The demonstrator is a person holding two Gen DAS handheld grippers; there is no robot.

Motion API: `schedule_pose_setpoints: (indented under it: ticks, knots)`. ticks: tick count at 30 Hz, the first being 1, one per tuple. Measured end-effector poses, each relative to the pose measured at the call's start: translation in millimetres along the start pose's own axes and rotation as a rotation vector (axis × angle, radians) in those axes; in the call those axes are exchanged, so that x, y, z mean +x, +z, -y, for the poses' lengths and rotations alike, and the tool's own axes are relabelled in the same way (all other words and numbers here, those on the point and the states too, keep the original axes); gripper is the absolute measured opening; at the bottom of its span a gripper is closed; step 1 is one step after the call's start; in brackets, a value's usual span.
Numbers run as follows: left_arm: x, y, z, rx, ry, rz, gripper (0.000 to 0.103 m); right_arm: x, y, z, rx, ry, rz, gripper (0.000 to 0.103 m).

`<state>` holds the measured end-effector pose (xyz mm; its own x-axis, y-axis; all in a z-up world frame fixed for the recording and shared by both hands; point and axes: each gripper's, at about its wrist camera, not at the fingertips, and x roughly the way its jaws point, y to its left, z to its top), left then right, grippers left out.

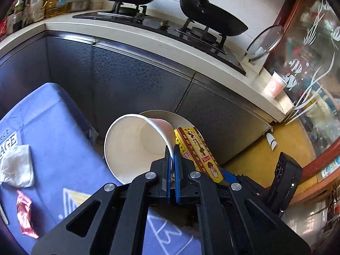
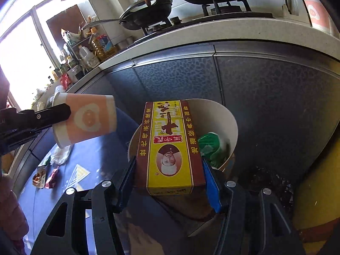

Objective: Collect trash
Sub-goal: 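Carry cup and box to the wastebasket and open both tools over it, then bring both empty tools back over the table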

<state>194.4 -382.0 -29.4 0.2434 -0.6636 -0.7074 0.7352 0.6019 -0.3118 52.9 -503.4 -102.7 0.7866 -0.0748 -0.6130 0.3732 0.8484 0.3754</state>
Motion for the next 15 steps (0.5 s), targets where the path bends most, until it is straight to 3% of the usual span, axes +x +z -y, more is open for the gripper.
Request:
schedule_pose_setpoints:
  ticks: [2, 3, 4, 5, 7, 10, 15]
  knots:
    - [33, 9, 4, 0.009, 0.000, -0.032, 0.011, 15, 7, 6, -0.012, -0.029, -0.014, 0.060]
    - [47, 10, 4, 0.010, 0.004, -0.052, 0.039, 25, 9, 8, -0.020, -0.036, -0.024, 0.064]
    - [61, 11, 2, 0.004, 0.031, -0.075, 0.074, 34, 11, 12, -0.029, -0.038, -0.038, 0.076]
    - [72, 10, -1, -0.006, 0.069, -0.083, 0.076, 40, 11, 14, -0.032, -0.054, -0.046, 0.077]
    - [81, 7, -7, -0.033, 0.070, -0.111, 0.062, 40, 9, 18, -0.019, -0.059, -0.036, 0.077]
    - [67, 2, -17, -0.065, 0.053, -0.083, 0.062, 24, -1, 27, 0.023, -0.042, 0.009, 0.077]
    - [31, -14, -19, -0.062, 0.077, -0.024, 0.062, 7, -20, 36, 0.099, -0.001, 0.003, 0.077]
